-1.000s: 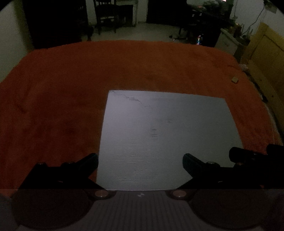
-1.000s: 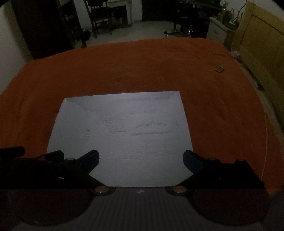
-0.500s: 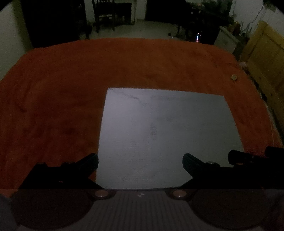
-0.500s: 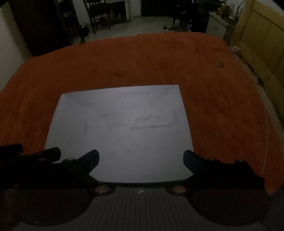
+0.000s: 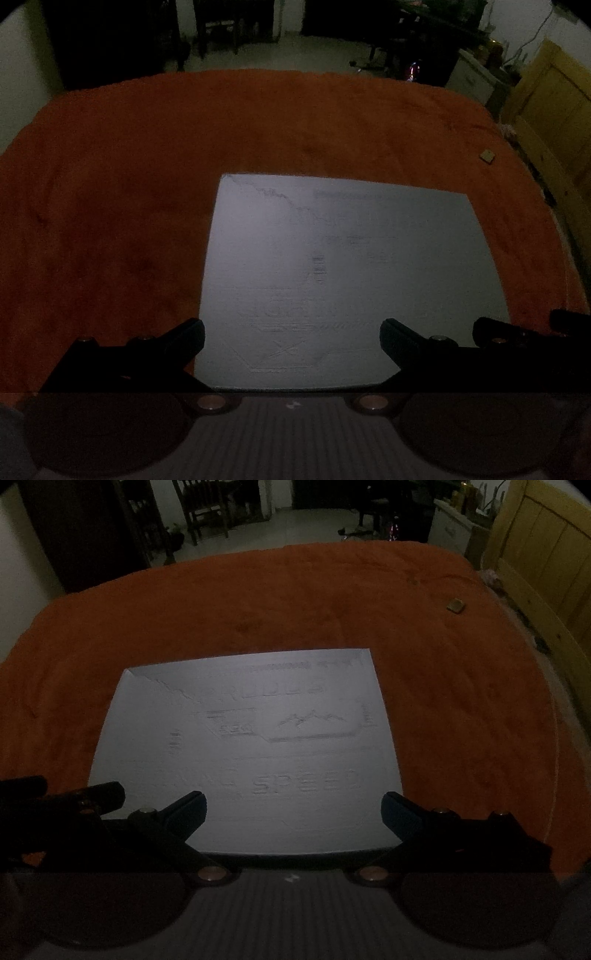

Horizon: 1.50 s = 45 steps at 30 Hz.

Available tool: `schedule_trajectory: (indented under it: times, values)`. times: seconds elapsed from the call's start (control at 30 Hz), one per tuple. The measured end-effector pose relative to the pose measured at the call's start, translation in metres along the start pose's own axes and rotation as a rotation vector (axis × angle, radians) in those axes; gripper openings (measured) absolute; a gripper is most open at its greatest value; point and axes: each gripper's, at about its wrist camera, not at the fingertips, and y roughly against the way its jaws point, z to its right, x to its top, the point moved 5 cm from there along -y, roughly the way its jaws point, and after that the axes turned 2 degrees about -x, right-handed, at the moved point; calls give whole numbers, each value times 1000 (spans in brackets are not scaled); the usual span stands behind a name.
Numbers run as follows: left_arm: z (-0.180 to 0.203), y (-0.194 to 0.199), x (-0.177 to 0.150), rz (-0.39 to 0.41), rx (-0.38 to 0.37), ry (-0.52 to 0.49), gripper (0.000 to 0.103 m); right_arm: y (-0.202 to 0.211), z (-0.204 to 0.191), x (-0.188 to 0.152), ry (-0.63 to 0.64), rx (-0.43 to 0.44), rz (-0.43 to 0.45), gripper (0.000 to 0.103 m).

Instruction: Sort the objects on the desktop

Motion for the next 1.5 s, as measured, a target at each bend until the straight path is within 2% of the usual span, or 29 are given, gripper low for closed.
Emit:
schedule_trajectory:
  times: [0.2, 0.4, 1.5]
  values:
    - [6, -6, -4, -26, 32, -13, 103, -4, 1, -4, -9, 3, -38, 103]
    - [8, -9, -7, -53, 27, -4, 103, -8, 0, -6, -8, 7, -69, 103]
    - [24, -12, -16, -90, 6, 30, 103, -8, 0, -5, -14, 14, -86, 103]
